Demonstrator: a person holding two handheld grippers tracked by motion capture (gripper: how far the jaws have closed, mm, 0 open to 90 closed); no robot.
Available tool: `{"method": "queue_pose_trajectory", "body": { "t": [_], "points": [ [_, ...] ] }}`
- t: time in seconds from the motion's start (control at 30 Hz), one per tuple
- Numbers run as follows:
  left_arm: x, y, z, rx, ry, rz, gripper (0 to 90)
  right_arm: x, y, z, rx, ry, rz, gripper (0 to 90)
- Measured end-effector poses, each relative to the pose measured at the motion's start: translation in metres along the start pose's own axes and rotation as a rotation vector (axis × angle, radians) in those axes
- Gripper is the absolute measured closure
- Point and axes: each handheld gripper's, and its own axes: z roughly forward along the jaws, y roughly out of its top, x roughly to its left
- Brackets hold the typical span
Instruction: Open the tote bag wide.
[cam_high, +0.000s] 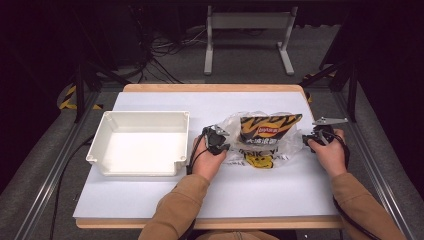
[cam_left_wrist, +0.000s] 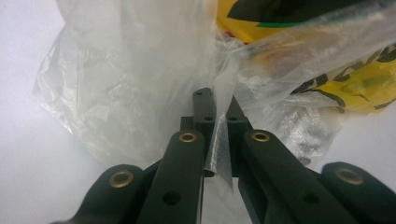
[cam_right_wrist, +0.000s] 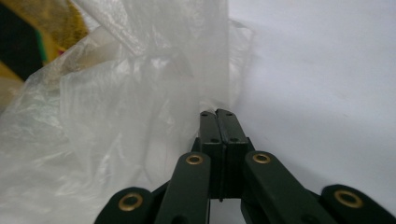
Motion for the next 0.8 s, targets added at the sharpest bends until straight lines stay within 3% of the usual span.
{"method": "queue_pose_trajectory", "body": {
  "t": [0.07,0.13,0.3,0.4,0.47,0.5,0.63,0.67,0.8],
  "points": [
    [0.001,-0.002,0.0,-0.007,-0.009,-0.009,87.8,-0.004,-0.002,-0.003,-0.017,0.019,0.028,90.0],
    [0.001,-0.002,0.001,-0.008,-0.006,-0.008,87.4,-0.005,-0.003,-0.006,-0.026,0.02,0.025,87.9],
    [0.001,-0.003,0.002,-0.024,-0.007,-0.004,83.9,-0.001,0.0,-0.021,-0.112,0.036,0.018,70.9],
    [0.002,-0.003,0.002,-0.025,-0.009,-0.006,84.0,0.002,0.005,-0.037,-0.179,0.048,0.011,65.5],
    [0.003,-0.004,0.002,-0.026,-0.01,-0.007,84.1,0.003,0.006,-0.041,-0.192,0.05,0.004,63.9],
    [0.004,-0.004,0.002,-0.025,-0.012,-0.012,84.3,0.006,0.01,-0.055,-0.244,0.057,-0.014,61.2],
    [0.005,-0.005,0.003,-0.025,-0.015,-0.018,84.4,0.011,0.015,-0.07,-0.302,0.064,-0.025,58.6],
    [0.004,-0.005,0.003,-0.028,-0.016,-0.023,84.3,0.014,0.017,-0.081,-0.34,0.075,-0.037,57.2],
    [0.005,-0.005,0.003,-0.03,-0.016,-0.024,84.5,0.019,0.014,-0.096,-0.382,0.102,-0.039,51.9]
  ]
}}
